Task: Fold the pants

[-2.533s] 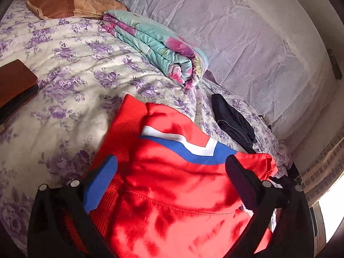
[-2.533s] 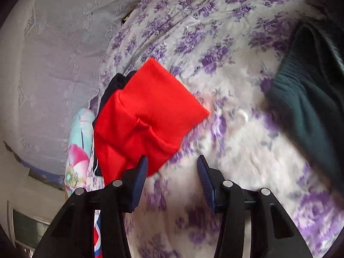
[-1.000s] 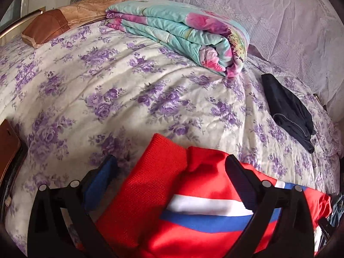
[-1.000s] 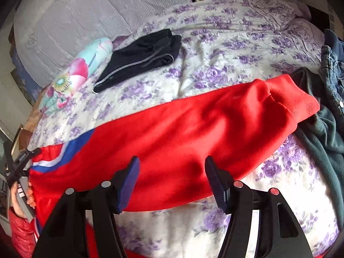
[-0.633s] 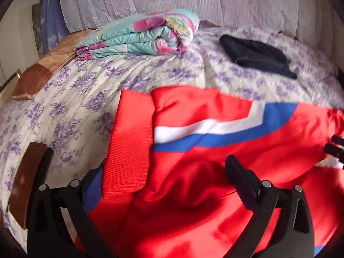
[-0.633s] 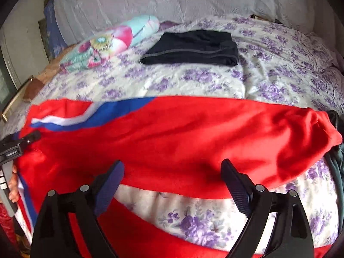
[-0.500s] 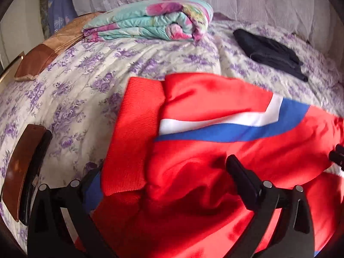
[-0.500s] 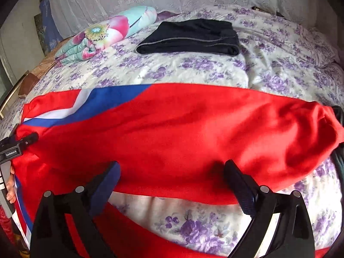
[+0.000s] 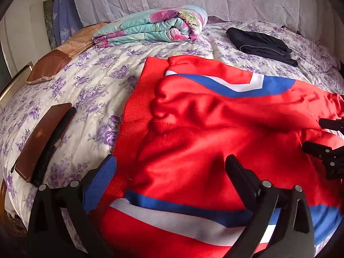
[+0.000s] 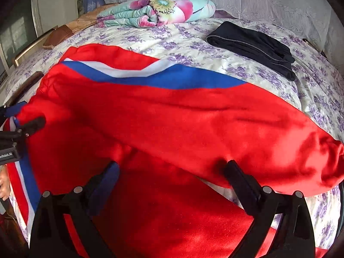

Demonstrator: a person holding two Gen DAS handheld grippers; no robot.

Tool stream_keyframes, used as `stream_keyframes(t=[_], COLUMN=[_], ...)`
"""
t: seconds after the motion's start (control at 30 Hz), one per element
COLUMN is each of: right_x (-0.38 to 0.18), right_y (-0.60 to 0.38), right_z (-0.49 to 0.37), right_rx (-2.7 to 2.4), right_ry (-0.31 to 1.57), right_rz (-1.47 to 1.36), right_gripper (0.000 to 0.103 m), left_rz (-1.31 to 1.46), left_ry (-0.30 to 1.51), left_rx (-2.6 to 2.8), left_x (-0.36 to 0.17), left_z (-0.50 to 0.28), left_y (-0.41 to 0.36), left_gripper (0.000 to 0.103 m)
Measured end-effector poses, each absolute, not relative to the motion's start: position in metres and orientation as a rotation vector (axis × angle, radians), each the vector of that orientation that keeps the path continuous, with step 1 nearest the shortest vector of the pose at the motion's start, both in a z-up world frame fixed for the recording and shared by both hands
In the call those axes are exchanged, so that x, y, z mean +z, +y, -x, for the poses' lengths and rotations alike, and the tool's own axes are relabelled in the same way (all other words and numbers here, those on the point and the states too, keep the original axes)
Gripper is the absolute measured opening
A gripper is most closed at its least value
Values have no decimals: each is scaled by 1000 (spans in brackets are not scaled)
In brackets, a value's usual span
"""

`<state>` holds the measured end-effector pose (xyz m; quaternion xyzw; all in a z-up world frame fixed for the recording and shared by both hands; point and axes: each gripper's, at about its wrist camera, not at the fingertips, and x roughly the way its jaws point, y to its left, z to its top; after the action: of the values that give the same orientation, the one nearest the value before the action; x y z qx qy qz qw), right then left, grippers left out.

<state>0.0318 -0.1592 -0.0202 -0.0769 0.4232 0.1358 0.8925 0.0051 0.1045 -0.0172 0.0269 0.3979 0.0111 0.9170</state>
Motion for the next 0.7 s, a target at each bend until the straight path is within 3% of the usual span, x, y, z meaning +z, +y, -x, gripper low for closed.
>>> stream_keyframes(t=[0.13,0.27,0.33,0.5,0.7], right_x=[4,-7,-30,-11,25], right_y=[-181,-195,-199,-204,-285], right_z=[-18,-39,-59,-44,-54], right_rx=[303,258,248,288,131], right_ry=[791,834,948,856,761], right_rz=[68,20,-19,1,-49], right_gripper=[99,99,100,100,99], left_rz=[107,184,199,352,577], left_ry=[761,728,790,975,887], left_rx=[-71,-23,-8,13,-52], left_x=[11,35,30,-12,-13], left_z=[-4,-31,-59,-107,-112], left_y=[125,145,150,161,177], left_gripper=[98,98,98,98,98])
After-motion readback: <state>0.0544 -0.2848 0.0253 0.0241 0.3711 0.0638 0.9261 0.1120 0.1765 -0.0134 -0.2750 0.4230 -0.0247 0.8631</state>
